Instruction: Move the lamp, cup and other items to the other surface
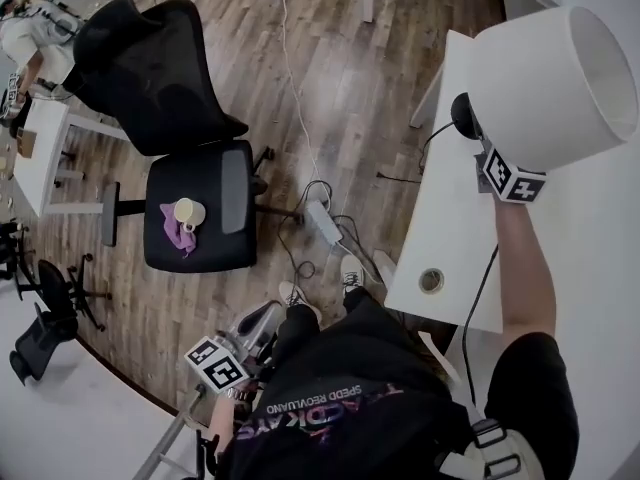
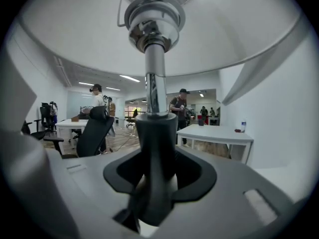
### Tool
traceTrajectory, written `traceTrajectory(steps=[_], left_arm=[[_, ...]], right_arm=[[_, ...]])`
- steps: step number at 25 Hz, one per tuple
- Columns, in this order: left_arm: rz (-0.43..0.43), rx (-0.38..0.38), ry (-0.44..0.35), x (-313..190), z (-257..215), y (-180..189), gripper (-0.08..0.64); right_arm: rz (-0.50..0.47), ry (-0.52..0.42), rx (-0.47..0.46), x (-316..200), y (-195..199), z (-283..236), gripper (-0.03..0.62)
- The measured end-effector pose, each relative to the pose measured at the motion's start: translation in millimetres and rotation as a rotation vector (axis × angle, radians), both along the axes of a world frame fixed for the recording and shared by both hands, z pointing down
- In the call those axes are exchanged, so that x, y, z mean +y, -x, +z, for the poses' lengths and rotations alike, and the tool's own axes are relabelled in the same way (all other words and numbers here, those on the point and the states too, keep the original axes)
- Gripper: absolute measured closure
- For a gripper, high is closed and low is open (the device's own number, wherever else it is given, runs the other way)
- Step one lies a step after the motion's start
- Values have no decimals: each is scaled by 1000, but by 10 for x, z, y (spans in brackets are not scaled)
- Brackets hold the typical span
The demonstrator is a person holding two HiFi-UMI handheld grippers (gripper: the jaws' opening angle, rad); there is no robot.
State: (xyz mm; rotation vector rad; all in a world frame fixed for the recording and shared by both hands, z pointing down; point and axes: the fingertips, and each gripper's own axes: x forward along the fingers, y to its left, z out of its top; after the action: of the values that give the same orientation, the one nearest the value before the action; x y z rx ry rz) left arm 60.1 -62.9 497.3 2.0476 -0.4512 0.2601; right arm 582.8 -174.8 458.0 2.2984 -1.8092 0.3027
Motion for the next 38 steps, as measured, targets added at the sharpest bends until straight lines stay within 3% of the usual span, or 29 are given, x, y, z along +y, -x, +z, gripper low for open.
traceTrajectory(steps=[9,13,19,26,32,38], left_arm=[[-201,14,-69,-51,-202,566,557],[-255,14,-103,-81,-266,742,557],[-327,30,-134,-162,-290,1037,557],[-304,90,-104,-452,-115,1285,557],[-239,84,-104,-933,-60,1878,557],[-264,96,-29,-1144,158,2411,557]], right_arm=[[-302,-61,-12,-830,1290,-310,434],[-383,-110,-25,-1208,1726,-483,434],[-447,-153,-43,-1671,2277,-750,434],[-470,-163,-26,-2154,2900,-939,434],[-419,-154,-42,-2635,3553,-870,434],[-458,-112,-81,-3224,4370,-582,434]])
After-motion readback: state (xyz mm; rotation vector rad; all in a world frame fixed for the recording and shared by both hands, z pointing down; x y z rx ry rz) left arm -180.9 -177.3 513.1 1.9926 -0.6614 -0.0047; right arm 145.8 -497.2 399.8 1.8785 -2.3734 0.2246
